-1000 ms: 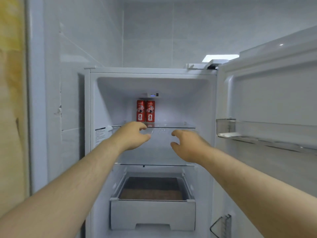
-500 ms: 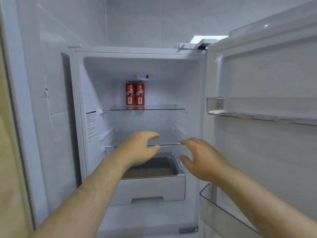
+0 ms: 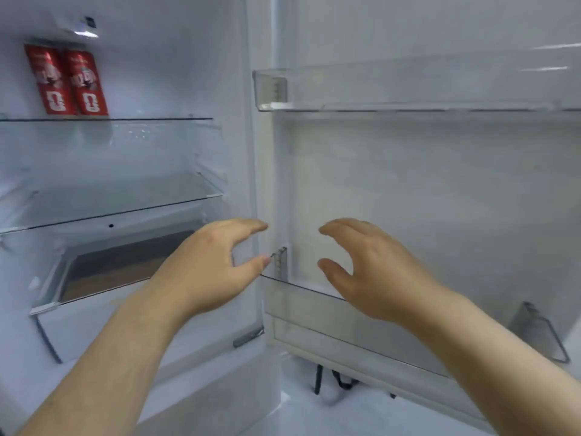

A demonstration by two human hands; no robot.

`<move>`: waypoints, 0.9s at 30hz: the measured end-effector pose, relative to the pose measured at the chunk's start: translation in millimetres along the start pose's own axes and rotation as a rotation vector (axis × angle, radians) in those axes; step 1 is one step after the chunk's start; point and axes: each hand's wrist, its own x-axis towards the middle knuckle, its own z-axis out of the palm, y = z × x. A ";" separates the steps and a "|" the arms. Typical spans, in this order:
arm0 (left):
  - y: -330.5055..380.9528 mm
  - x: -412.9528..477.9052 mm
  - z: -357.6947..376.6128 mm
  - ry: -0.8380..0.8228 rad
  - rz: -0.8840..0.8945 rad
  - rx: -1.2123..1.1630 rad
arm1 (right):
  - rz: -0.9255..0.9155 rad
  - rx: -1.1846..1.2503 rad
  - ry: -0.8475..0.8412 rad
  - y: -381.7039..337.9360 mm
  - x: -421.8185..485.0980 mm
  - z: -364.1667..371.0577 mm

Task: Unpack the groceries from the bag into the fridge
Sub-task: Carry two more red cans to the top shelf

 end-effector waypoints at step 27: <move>385.9 -53.9 162.5 -0.334 0.742 -0.188 | 0.797 -0.363 0.095 117.0 -413.7 -210.4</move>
